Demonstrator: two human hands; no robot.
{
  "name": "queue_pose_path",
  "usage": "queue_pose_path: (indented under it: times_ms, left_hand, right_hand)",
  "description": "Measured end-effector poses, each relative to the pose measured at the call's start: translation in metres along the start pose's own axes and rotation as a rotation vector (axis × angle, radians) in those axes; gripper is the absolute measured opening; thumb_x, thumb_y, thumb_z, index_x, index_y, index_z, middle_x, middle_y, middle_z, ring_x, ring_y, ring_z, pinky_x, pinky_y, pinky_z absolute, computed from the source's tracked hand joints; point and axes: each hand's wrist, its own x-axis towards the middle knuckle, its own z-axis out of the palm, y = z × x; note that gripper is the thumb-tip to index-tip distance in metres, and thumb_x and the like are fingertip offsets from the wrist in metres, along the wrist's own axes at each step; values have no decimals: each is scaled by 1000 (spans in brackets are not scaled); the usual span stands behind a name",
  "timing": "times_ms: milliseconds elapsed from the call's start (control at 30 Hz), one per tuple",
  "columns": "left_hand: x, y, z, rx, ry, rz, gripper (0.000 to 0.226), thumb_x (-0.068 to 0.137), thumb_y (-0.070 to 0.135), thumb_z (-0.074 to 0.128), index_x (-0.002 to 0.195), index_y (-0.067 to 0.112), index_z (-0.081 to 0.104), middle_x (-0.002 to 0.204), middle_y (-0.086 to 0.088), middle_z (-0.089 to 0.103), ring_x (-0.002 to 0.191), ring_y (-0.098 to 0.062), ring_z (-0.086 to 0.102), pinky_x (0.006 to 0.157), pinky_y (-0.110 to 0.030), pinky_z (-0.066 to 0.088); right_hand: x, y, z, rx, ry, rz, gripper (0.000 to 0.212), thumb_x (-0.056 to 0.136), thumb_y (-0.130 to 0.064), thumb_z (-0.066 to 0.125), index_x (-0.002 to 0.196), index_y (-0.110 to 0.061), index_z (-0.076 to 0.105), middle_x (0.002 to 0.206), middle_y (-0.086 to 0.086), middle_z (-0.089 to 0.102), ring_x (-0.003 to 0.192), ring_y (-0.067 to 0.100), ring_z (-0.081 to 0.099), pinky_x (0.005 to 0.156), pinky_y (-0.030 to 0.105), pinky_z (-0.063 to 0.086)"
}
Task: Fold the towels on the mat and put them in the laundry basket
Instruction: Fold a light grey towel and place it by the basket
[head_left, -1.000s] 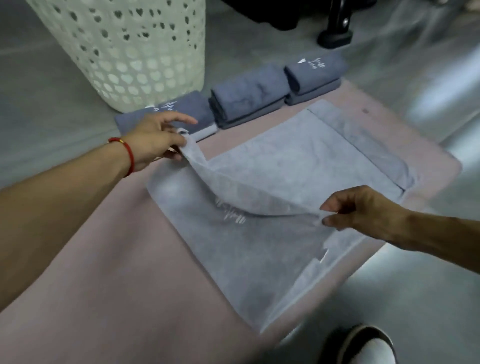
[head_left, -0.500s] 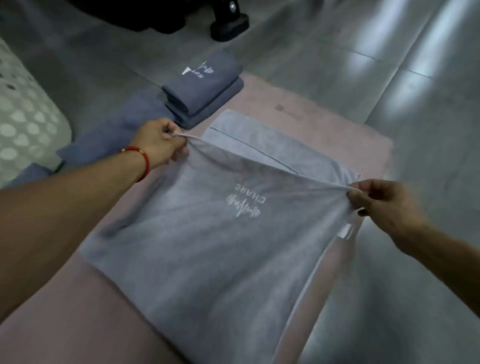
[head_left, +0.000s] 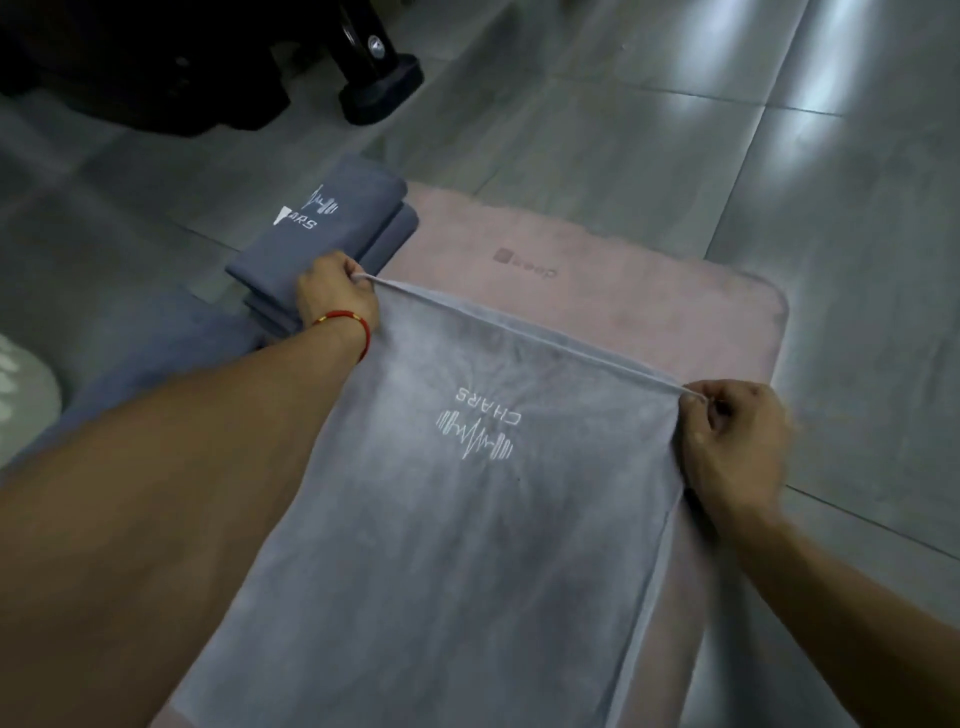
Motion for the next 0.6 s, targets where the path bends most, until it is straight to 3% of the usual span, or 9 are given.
queue_pose_path:
  times_ms: [67, 233, 400, 500, 600]
  left_hand:
    - [8, 6, 12, -2, -15, -21, 17, 92, 13, 54, 96, 12, 71, 104, -21, 72, 107, -39, 63, 94, -38, 48]
    - [20, 8, 43, 78, -60, -30, 21, 92, 15, 55, 104, 11, 71, 112, -24, 69, 111, -42, 61, 97, -43, 49]
    - [24, 0, 59, 231, -105, 192, 24, 92, 8, 54, 111, 7, 69, 113, -27, 67, 109, -44, 60, 92, -43, 47]
    - [34, -5, 58, 309, -201, 338, 33, 88, -1, 56, 116, 9, 71, 115, -28, 63, 109, -45, 58, 97, -44, 47]
    - [39, -9, 52, 408, -241, 388, 30, 86, 5, 61, 112, 11, 74, 110, -28, 60, 107, -47, 55, 94, -52, 50]
  right_hand:
    - [-4, 3, 5, 28, 70, -36, 12, 91, -24, 61, 86, -22, 72, 85, -2, 63, 89, 27, 58, 84, 43, 50]
    - [-1, 5, 11, 12, 119, -105, 8, 92, -15, 62, 90, -17, 70, 90, 3, 63, 93, 28, 54, 89, 39, 42]
    - [-2, 5, 14, 27, 123, -98, 8, 93, -14, 62, 94, -18, 69, 96, 2, 58, 99, 28, 50, 89, 28, 36]
    - [-1, 7, 14, 37, 115, -91, 11, 95, -17, 61, 102, -19, 69, 101, 1, 59, 102, 26, 50, 93, 34, 41]
    - [-2, 8, 16, 36, 109, -77, 19, 96, -20, 60, 111, -19, 70, 108, 3, 58, 107, 25, 49, 98, 36, 42]
